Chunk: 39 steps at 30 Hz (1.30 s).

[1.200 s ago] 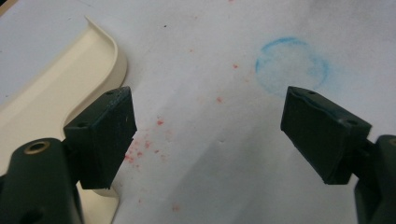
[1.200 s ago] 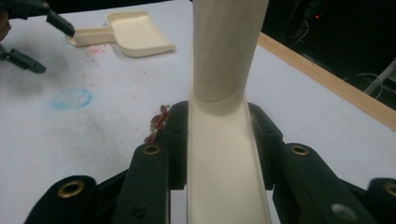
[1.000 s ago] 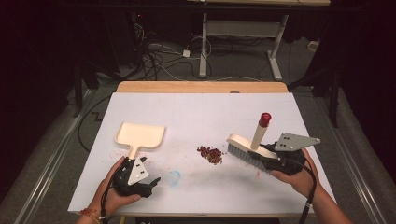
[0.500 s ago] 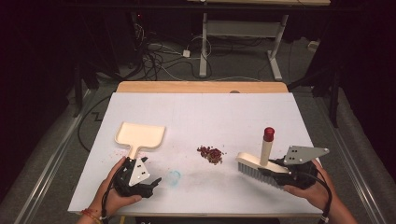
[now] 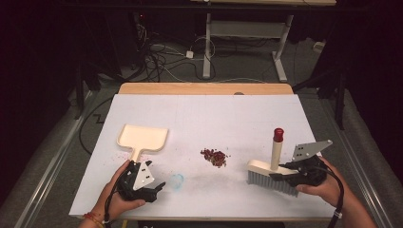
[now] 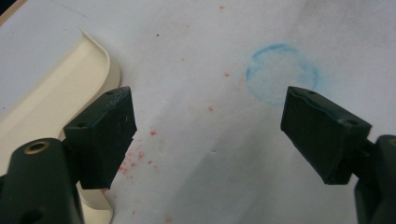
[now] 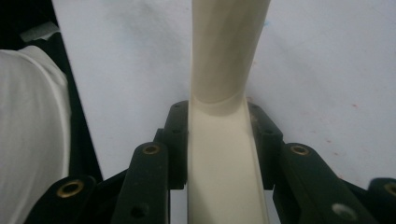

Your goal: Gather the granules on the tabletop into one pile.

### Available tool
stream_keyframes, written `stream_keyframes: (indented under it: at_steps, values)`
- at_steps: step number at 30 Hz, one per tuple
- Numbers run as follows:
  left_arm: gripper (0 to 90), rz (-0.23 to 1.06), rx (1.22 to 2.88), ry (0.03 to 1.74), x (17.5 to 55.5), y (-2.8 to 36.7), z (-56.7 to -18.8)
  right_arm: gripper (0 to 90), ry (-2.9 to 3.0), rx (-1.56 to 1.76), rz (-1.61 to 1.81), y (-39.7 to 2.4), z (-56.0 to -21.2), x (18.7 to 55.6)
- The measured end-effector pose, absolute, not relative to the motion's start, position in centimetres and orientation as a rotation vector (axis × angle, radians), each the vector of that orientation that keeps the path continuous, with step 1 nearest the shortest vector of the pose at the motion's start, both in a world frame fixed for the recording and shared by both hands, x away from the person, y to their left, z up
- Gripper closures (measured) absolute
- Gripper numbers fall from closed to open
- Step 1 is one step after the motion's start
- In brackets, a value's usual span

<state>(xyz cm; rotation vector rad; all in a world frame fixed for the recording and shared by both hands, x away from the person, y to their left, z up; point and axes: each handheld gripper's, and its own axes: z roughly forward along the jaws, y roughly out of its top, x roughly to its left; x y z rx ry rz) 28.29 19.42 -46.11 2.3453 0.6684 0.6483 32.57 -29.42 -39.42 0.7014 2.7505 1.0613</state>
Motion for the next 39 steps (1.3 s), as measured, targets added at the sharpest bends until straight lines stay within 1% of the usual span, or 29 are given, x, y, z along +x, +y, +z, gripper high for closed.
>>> stream_keyframes:
  at_steps: [6,8,13,17,23,26,27,29,31,35,38,39]
  values:
    - [17.6,0.647,2.350,0.672,28.3,19.4,-46.2,63.0,2.755,0.732,1.021,-30.5,-39.7,35.4]
    - [17.6,0.645,2.352,0.674,28.3,19.3,-46.2,60.3,2.765,0.738,1.007,-30.6,-39.8,36.5]
    - [17.6,0.643,2.358,0.673,28.3,19.2,-46.3,55.8,2.798,0.758,0.942,-30.0,-40.3,38.9]
    - [17.6,0.639,2.363,0.672,28.3,19.2,-46.3,53.0,2.825,0.713,0.908,-29.1,-40.7,40.6]
    - [17.6,0.633,2.369,0.670,28.3,19.3,-46.4,49.0,2.860,0.709,0.943,-29.0,-41.1,42.8]
    - [17.6,0.628,2.364,0.674,28.3,19.2,-46.4,42.2,2.839,0.754,0.937,-29.2,-41.1,43.4]
    - [17.6,0.628,2.365,0.673,28.3,19.2,-46.5,42.8,2.819,0.745,0.909,-29.3,-41.1,43.7]
    - [17.6,0.625,2.367,0.671,28.3,19.1,-46.5,48.6,2.732,0.809,0.906,-29.9,-40.8,43.9]
    - [17.6,0.626,2.371,0.669,28.3,19.1,-46.5,49.2,2.697,0.838,0.942,-30.4,-40.7,44.2]
    - [17.6,0.626,2.372,0.669,28.4,19.0,-46.5,50.4,2.565,0.933,0.907,-30.6,-40.6,44.1]
    - [17.6,0.626,2.372,0.668,28.4,19.0,-46.5,49.0,2.465,0.981,0.961,-30.8,-40.4,43.9]
    - [17.5,0.626,2.372,0.668,28.4,19.0,-46.5,47.2,2.442,0.990,0.979,-30.8,-40.2,43.8]
